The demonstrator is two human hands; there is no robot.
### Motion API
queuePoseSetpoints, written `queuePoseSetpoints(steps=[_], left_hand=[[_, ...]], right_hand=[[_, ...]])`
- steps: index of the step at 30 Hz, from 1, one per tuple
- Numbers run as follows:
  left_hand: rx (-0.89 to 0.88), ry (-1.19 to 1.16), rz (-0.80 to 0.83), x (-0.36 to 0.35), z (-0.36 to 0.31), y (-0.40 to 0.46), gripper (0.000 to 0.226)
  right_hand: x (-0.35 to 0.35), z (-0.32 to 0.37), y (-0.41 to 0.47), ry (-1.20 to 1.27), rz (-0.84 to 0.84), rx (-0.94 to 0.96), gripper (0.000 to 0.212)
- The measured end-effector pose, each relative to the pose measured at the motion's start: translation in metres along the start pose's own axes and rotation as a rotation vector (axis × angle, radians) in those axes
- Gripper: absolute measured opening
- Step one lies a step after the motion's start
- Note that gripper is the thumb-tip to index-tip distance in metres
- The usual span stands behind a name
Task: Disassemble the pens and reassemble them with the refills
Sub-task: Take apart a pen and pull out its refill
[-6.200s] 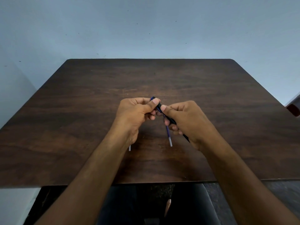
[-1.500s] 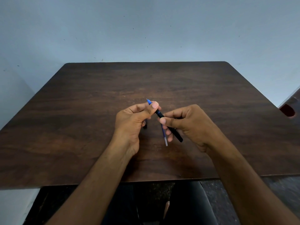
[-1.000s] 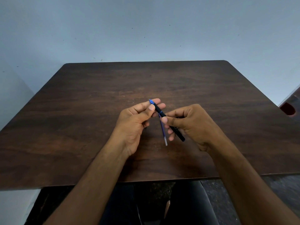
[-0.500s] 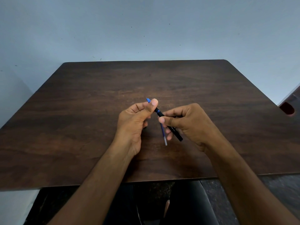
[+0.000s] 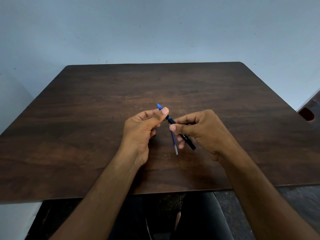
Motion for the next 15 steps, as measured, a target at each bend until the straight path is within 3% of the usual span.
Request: queuePoseSetpoints(steps=[7, 11, 15], left_hand=[[-0.059, 0.061, 0.223, -0.013, -0.005, -0.008, 0.024], [-0.103, 0.055, 0.143, -0.010, -0.008, -0.004, 0.019], [-0.060, -0.006, 0.049, -0.008, -0.004, 0.000, 0.042]], right_hand=[[0.006, -0.001, 0.004, -0.032, -0.024, 0.008, 0.020], [0.006, -0.001, 0.005, -0.030, -0.018, 0.005, 0.022], [0.005, -0.002, 0.004, -0.023, -0.014, 0.001, 0.022]])
Point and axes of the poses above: each hand's wrist, its own y-axis towards the middle knuckle, its own x-axis out of the back of the hand, z = x × y, the point moved 8 cm from there along y, towards the middle knuckle, and after that the axes turned 13 degrees about -z, right-handed, at the moved point
